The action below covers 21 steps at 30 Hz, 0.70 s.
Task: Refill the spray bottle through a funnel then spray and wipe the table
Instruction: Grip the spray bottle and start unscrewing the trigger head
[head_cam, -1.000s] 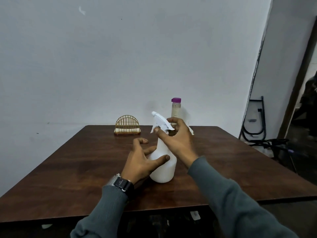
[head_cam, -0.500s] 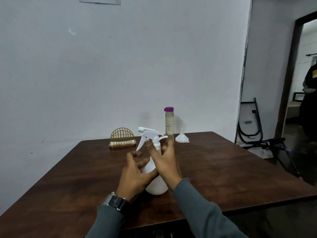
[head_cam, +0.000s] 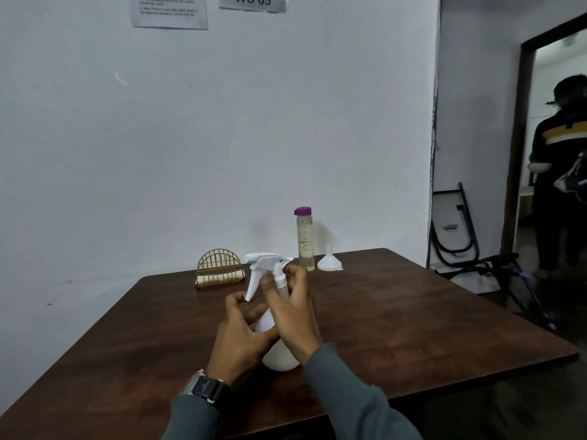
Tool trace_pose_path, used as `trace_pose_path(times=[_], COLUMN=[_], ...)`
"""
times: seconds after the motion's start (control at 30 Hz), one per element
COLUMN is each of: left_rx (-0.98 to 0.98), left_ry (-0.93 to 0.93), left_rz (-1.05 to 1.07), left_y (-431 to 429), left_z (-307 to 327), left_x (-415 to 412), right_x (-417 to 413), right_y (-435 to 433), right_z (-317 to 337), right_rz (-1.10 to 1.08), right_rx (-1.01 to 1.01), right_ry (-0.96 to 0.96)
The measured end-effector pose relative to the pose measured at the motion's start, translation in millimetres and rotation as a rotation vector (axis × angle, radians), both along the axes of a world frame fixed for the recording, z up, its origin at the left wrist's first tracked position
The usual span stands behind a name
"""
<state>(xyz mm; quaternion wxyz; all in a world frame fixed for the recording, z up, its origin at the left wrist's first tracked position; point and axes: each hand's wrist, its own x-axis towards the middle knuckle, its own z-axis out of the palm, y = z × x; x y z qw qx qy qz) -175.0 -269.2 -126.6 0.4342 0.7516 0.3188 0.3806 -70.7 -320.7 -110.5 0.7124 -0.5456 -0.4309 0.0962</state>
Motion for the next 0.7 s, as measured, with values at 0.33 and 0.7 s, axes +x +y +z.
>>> trace_pose_path(times=[0.33,0.7], left_rx=[-0.008,0.001], left_ry=[0.010,-0.014], left_rz=[0.000,-0.011], left_y=[0.0,-5.2], left_z=[1.2,3.5], left_x=[1.7,-0.3], right_x=[0.3,-1.8], right_y=[4.8,0.3], right_z=[0.1,-7.1], right_rz=[-0.068,-0.119], right_rx=[-0.001,0.139], right_ry=[0.003,0.021])
